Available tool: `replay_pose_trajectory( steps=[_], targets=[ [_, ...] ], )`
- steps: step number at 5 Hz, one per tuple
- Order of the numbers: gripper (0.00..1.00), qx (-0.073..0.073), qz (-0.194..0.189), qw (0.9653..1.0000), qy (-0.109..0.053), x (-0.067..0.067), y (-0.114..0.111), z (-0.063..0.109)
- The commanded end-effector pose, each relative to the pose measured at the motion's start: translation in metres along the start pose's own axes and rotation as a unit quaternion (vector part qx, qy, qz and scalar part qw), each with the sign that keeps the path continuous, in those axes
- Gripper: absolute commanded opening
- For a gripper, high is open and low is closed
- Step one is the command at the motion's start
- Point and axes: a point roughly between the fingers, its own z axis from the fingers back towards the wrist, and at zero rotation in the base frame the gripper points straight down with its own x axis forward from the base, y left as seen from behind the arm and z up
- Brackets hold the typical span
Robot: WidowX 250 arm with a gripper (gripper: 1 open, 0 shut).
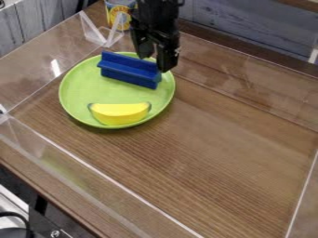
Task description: Remove the blue object from inside the green plate and put it on the table
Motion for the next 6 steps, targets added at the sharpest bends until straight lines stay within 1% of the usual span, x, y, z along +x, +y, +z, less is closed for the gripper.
replay_pose_trajectory(
  steps=[1, 6],
  targets=[
    [1.0, 0.018, -0.006, 0.9995, -0.025, 0.007, 0.012, 0.008],
    [1.0, 0.016, -0.015, 0.9993, -0.031, 0.01, 0.023, -0.02]
  ],
)
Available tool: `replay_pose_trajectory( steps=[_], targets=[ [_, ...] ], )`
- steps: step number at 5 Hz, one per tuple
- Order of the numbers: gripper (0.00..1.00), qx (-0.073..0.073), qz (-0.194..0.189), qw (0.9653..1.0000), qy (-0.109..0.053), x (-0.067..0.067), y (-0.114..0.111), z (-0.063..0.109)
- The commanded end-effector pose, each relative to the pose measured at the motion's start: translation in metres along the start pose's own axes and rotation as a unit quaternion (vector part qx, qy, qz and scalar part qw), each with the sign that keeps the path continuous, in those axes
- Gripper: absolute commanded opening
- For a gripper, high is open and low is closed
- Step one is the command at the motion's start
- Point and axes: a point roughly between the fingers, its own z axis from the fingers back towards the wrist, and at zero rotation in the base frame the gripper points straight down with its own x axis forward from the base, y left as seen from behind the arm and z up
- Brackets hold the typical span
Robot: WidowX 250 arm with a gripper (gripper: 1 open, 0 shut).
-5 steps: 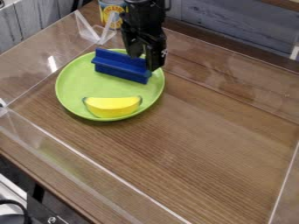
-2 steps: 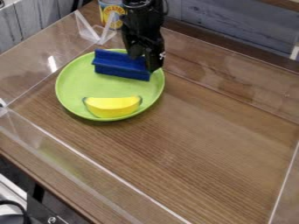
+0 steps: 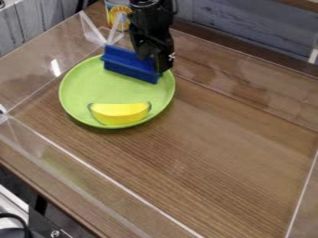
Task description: Remove the blue object from inside the green plate and put it on the table
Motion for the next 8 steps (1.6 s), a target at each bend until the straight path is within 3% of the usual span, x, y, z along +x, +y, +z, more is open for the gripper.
replay_pose_trajectory(
  steps=[1, 8],
  targets=[
    [1.0, 0.001, 0.006, 1.0, -0.003, -0.001, 0.005, -0.005],
    [1.0, -0.008, 0.002, 1.0, -0.002, -0.001, 0.007, -0.044]
  ],
)
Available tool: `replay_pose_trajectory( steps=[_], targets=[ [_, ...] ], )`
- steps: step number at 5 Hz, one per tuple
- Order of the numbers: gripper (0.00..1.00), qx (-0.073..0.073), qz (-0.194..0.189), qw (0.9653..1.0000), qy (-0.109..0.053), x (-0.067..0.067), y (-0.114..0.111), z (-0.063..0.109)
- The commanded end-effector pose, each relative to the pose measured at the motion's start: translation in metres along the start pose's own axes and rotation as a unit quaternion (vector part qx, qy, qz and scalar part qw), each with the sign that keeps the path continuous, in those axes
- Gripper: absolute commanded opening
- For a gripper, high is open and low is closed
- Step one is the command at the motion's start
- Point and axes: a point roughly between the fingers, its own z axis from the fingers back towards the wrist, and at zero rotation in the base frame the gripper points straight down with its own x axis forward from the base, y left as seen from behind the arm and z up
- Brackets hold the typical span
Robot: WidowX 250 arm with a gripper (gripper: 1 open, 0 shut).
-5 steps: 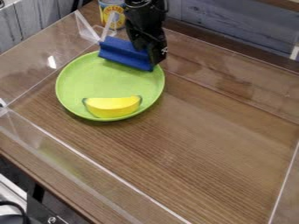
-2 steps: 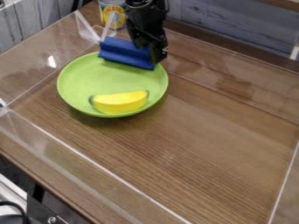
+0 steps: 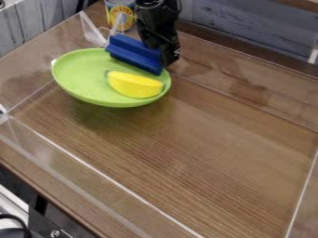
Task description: Remove the blue object from inside the green plate and put it on the table
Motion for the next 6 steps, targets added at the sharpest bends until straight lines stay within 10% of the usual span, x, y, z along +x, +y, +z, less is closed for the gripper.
replay_pose_trajectory(
  steps=[1, 2, 6],
  targets=[
    [1.0, -0.022, 0.012, 0.9992, 0.031, -0.02, -0.004, -0.026],
    [0.0, -0.024, 0.014, 0.9991, 0.033, -0.018, -0.005, -0.02],
    [0.0, -0.026, 0.02, 0.9993, 0.019, -0.004, -0.013, 0.004]
  ],
)
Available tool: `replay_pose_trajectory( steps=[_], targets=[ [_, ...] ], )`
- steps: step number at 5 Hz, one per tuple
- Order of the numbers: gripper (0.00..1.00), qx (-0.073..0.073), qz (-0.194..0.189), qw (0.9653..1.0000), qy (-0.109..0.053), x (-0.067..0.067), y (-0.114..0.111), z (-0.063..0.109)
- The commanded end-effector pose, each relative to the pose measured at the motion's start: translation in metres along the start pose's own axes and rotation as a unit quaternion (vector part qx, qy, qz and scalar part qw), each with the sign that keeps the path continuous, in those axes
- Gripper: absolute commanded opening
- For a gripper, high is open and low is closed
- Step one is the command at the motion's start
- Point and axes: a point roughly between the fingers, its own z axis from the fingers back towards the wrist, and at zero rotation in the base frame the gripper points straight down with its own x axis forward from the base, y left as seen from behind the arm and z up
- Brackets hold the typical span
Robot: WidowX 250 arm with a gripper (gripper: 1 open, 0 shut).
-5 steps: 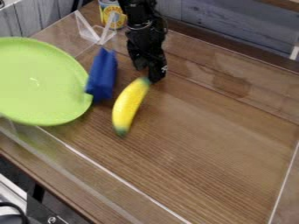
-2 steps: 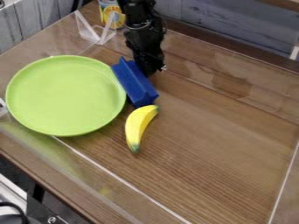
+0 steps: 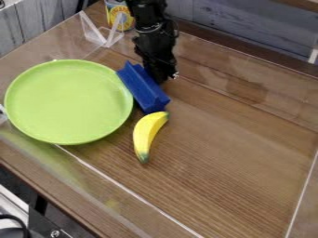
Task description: Remove the blue object from inside the green plate and put it on the table
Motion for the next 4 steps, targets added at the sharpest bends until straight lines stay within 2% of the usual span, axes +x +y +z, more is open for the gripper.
replay_pose_trajectory(
  steps=[1, 4],
  targets=[
    [0.0, 0.016, -0.004, 0.9995, -0.028, 0.012, -0.001, 0.028],
    [0.0, 0.013, 0.0, 0.9994, -0.033, 0.019, -0.009, 0.045]
  ],
)
